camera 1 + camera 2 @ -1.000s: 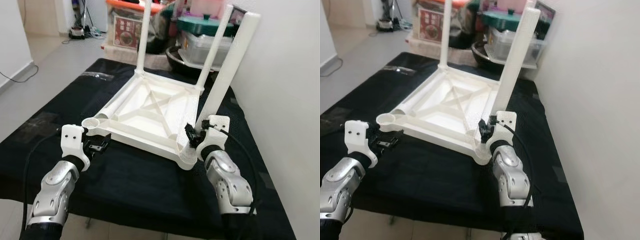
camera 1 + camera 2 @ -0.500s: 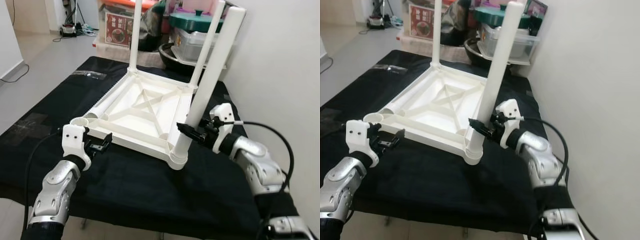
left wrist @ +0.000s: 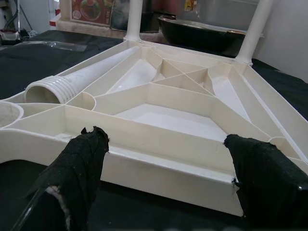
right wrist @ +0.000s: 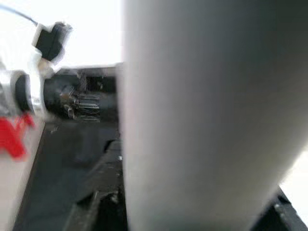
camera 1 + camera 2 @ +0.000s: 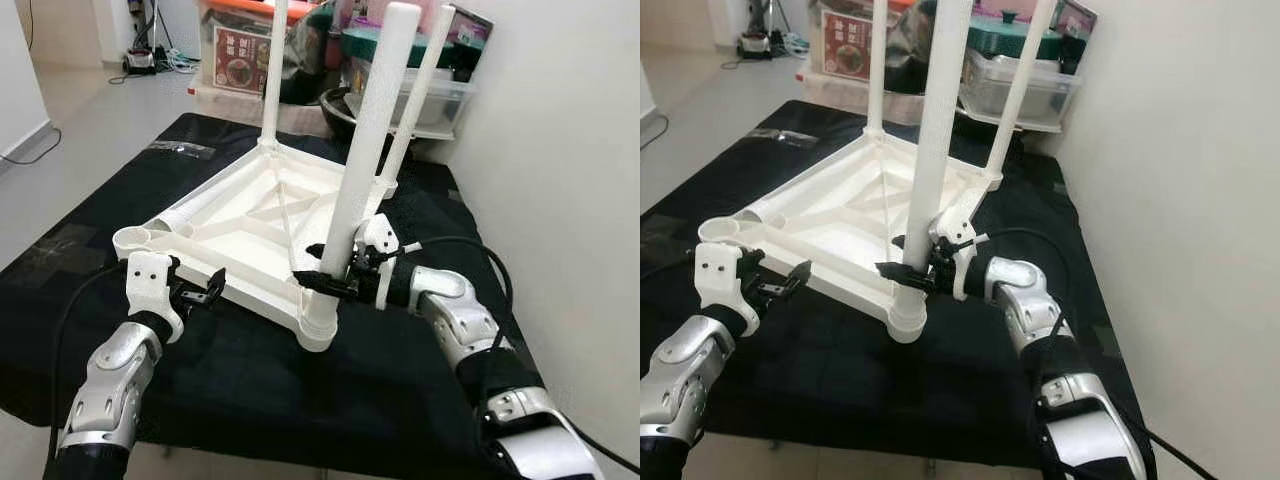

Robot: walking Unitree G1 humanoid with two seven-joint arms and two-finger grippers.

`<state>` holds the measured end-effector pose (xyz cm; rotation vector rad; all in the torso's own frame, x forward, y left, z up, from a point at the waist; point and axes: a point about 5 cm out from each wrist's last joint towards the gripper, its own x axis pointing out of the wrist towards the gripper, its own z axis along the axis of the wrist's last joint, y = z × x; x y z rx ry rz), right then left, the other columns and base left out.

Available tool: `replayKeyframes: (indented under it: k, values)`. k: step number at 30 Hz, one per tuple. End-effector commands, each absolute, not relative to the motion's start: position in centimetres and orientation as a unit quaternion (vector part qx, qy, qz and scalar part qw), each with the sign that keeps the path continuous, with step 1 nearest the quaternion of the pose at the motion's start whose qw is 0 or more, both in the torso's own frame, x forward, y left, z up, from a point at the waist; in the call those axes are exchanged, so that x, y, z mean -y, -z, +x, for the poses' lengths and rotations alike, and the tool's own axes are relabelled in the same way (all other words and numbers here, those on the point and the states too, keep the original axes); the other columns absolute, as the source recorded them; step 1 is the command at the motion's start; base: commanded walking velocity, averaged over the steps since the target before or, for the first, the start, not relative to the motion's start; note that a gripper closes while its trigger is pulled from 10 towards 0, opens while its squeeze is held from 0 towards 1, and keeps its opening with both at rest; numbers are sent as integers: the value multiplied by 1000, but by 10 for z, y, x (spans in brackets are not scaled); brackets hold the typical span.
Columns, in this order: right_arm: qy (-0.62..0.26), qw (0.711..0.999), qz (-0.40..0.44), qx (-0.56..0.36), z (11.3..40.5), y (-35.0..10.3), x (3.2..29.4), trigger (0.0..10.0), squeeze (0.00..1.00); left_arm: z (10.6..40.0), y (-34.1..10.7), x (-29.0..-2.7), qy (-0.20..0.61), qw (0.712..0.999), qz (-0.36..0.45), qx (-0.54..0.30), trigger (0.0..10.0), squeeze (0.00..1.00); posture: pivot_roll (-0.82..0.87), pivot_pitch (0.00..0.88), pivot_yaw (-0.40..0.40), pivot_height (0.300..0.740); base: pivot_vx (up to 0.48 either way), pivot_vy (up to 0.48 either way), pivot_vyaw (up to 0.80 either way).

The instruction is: Building children table

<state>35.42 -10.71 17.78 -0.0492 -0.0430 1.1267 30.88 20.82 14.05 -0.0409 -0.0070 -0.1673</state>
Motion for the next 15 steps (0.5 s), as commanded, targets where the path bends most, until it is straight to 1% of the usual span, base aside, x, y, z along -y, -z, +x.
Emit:
replayKeyframes:
  k: [1, 2, 3, 4, 5, 6, 7, 8, 9, 10, 11, 12, 13, 14, 15]
  values:
    - [-523, 851, -25, 38, 357, -184, 111, 0, 0, 308, -139, -203, 93, 995, -22, 2, 10000, 0, 138, 0, -193, 740, 0, 0, 0]
    - [-523, 851, -25, 38, 357, -184, 111, 0, 0, 308, -139, -203, 93, 995, -22, 2, 10000, 0, 138, 0, -193, 740, 0, 0, 0]
    - [-444, 894, 9, 53, 363, -184, 120, 0, 0, 307, -139, -203, 93, 995, -24, 4, 10000, 0, 134, 0, -193, 740, 0, 0, 0]
    - [-444, 894, 9, 53, 363, -184, 120, 0, 0, 307, -139, -203, 93, 995, -24, 4, 10000, 0, 134, 0, -193, 740, 0, 0, 0]
    - [-406, 912, 13, 59, 365, -184, 124, 0, 0, 307, -139, -203, 93, 995, -24, 4, 10000, 0, 134, 0, -193, 740, 0, 0, 0]
    - [-406, 912, 13, 59, 365, -184, 124, 0, 0, 307, -139, -203, 93, 995, -24, 4, 10000, 0, 134, 0, -193, 740, 0, 0, 0]
    - [-383, 921, 15, 64, 366, -183, 127, 0, 0, 307, -139, -203, 92, 995, -25, 4, 10000, 0, 134, 0, -193, 740, 0, 0, 0]
    - [-383, 921, 15, 64, 366, -183, 127, 0, 0, 307, -139, -203, 92, 995, -25, 4, 10000, 0, 134, 0, -193, 740, 0, 0, 0]
    - [-192, 981, 21, 0, 365, -161, 150, 0, 0, 307, -140, -204, 93, 995, -26, 5, 10000, 0, 104, 0, -172, 740, 0, 0, 0]
    - [-27, 999, 2, -38, 348, -144, 173, 0, 0, 306, -140, -204, 93, 995, -26, 5, 10000, 0, 102, 0, -171, 740, 0, 0, 0]
    - [-27, 999, 2, -38, 348, -144, 173, 0, 0, 306, -140, -204, 93, 995, -26, 5, 10000, 0, 102, 0, -171, 740, 0, 0, 0]
    - [96, 993, -17, -61, 331, -134, 192, 0, 0, 305, -140, -205, 94, 995, -27, 5, 10000, 0, 105, 0, -170, 740, 0, 0, 0]
    - [141, 987, -25, -73, 315, -131, 195, 0, 0, 305, -140, -206, 94, 995, -27, 5, 10000, 0, 100, 0, -158, 740, 0, 0, 0]
    - [141, 987, -25, -73, 315, -131, 195, 0, 0, 305, -140, -206, 94, 995, -27, 5, 10000, 0, 100, 0, -158, 740, 0, 0, 0]
    - [128, 989, -22, -69, 307, -134, 188, 0, 0, 305, -140, -207, 94, 995, -26, 5, 10000, 0, 96, 0, -155, 740, 0, 0, 0]
